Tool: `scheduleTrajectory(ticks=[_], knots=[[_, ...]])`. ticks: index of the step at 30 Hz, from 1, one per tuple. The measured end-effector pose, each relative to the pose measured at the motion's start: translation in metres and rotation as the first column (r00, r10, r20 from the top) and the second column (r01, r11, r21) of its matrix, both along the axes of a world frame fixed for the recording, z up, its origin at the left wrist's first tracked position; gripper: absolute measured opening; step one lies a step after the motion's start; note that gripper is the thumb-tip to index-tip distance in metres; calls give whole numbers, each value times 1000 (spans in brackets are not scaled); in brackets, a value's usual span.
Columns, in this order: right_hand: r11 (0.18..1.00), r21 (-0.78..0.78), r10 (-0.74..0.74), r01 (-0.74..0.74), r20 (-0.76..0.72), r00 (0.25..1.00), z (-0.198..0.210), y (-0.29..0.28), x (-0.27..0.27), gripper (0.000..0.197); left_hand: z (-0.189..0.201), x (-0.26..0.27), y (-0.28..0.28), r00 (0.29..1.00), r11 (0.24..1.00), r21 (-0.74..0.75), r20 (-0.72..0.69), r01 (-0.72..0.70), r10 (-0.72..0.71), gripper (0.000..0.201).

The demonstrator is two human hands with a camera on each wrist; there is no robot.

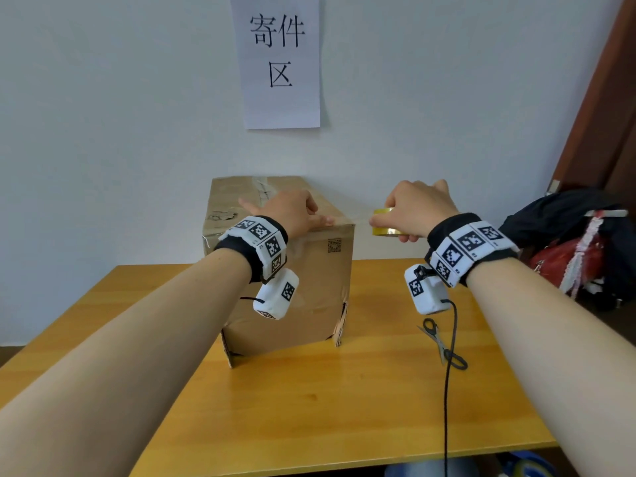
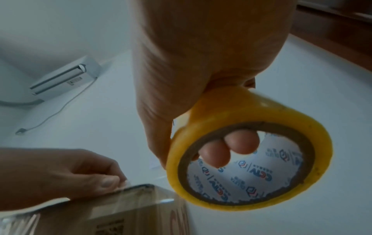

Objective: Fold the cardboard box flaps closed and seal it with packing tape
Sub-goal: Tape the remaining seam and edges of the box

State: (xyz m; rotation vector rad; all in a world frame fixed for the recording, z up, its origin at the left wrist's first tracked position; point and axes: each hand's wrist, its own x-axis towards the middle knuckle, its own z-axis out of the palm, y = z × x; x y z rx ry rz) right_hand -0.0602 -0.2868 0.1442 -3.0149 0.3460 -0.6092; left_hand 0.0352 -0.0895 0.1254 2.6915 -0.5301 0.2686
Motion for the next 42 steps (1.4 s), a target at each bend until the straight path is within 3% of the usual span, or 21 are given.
scheduleTrajectory(ticks=[5,12,18,23,27,29,33,37,42], knots=[[1000,15,-7,7,7,1000,-7,-1,17,40,2,12,4,999,1000,11,21,-28,28,20],[999,-32,-2,1,-21,1000,-10,10,35,41,1,17,7,996,996,-21,4,-84,84,12],[998,48,51,-49,-54,997,-14,16,36,38,7,10,15,999,997,-71,3,39,-39,26],[987,111,122,-114,-71,990,-14,36,29,41,16,2,18,994,995,102,-109,5,6,74],[985,109,143,-134,-76,987,-11,46,25,40,11,3,19,998,982,182,-38,-45,52,101],[984,115,143,-134,-74,987,-11,46,24,42,5,15,20,997,986,146,10,-76,75,95],[979,162,137,-122,-85,987,-15,45,22,44,11,5,21,984,960,219,64,-175,165,57],[974,196,135,-117,-82,988,-16,46,22,42,11,-12,8,973,920,326,4,-220,231,96],[977,183,128,-113,-70,989,-18,43,21,37,8,-12,1,976,935,284,7,-212,219,73]])
